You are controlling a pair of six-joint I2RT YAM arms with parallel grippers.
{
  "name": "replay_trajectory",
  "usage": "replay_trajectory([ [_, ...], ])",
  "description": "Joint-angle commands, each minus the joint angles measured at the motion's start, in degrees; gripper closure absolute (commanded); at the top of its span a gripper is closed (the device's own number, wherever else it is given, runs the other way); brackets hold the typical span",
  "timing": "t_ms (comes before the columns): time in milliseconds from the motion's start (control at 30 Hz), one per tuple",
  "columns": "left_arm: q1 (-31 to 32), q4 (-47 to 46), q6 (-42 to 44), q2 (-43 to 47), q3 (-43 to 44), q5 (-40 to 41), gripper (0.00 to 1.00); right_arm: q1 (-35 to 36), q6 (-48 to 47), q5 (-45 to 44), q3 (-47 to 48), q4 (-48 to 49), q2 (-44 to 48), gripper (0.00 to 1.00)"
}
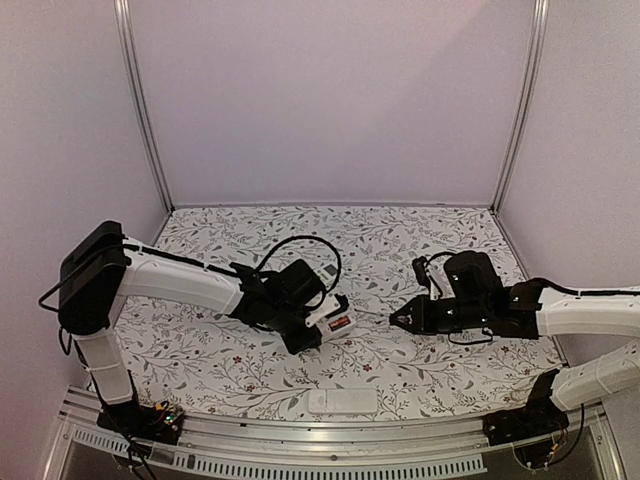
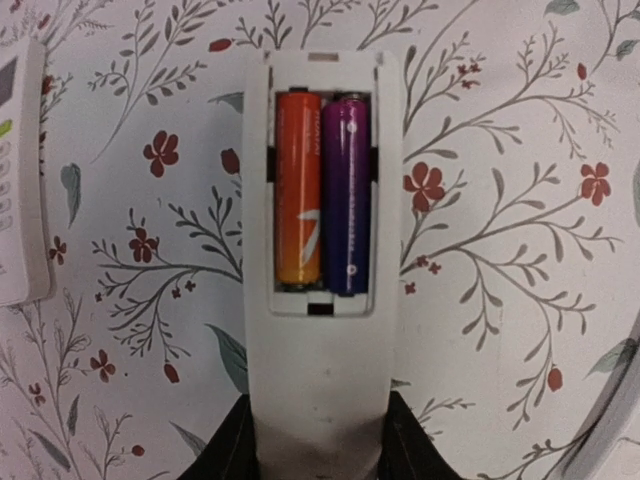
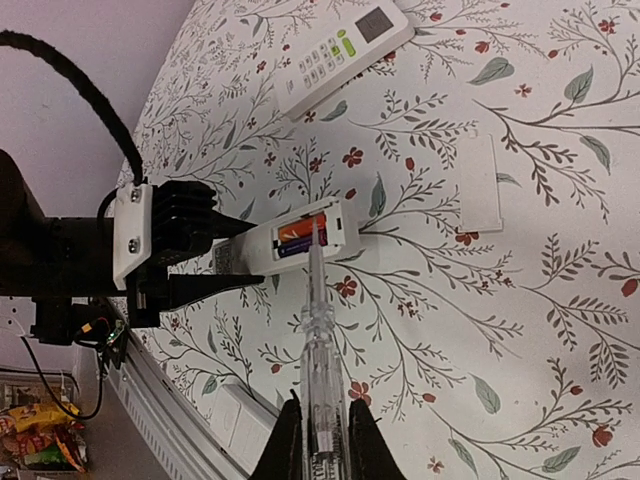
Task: Unload the batteries from the remote control
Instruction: Remove the battery from the remote control without the battery cover.
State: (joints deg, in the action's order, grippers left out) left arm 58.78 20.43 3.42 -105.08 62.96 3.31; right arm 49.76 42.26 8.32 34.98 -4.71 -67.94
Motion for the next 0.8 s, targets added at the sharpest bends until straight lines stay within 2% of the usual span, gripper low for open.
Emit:
replay_trajectory([
  [0, 0.05, -1.24, 2.56, -1.56, 0.01, -1.77, 0.82, 0.88, -3.35, -1.28, 1.33, -7.44, 3.52, 1.00],
  [300, 1.04, 0.35, 3.30, -3.31, 0.69, -2.26, 0.80, 3.02, -5.61, -2.41, 1.27, -10.15, 4.02, 1.00],
  [767, 2.36, 0.92, 3.67, -4.07, 0.59, -0.76, 0.77, 4.82, -8.27, -2.67, 4.45, -8.11, -3.23, 1.00],
])
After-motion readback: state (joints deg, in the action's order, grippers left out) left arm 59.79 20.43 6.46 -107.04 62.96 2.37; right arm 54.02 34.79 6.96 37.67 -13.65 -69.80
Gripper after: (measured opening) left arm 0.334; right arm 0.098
